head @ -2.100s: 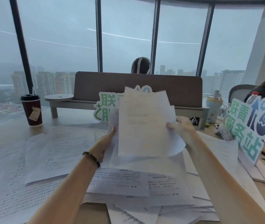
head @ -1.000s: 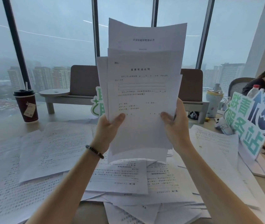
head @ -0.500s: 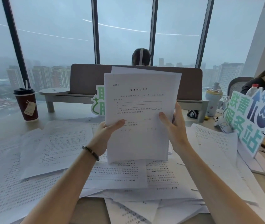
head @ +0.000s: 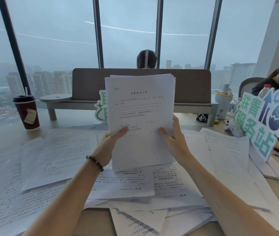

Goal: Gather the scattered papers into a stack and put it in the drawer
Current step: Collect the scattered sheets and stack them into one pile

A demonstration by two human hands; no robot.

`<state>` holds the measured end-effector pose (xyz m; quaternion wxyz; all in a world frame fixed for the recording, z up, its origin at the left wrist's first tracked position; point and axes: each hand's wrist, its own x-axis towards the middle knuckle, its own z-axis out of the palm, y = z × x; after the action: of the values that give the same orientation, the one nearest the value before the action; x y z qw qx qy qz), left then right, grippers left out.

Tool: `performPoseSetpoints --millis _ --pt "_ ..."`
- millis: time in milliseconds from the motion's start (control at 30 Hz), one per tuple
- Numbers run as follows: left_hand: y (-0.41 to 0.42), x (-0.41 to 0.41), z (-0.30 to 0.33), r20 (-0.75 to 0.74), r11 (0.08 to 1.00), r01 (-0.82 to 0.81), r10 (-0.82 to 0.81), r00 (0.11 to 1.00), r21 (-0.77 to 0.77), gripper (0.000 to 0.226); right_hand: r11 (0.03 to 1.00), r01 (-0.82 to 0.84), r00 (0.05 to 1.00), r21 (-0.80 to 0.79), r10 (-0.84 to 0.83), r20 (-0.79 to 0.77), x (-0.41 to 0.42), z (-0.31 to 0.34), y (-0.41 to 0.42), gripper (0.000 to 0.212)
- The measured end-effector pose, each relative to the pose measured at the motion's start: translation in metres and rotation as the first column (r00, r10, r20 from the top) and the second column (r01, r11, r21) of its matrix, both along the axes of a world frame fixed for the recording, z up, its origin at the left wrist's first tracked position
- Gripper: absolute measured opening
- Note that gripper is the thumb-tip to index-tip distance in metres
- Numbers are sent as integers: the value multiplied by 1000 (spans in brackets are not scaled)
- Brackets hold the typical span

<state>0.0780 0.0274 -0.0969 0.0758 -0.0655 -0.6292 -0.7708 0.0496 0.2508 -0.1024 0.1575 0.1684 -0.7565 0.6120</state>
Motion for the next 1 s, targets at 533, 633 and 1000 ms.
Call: performPoseSetpoints --millis 533,633,1000 --pt "-19 -24 -20 272 954 -79 160 949 -289 33 454 113 768 884 -605 213 -27 -11 46 65" --pt "-24 -32 -28 358 912 -76 233 904 -403 37 357 15 720 934 -653 237 -29 -17 56 64" --pt "-17 -32 -30 381 836 -22 274 883 -549 37 451 92 762 888 -606 229 -40 -26 49 58"
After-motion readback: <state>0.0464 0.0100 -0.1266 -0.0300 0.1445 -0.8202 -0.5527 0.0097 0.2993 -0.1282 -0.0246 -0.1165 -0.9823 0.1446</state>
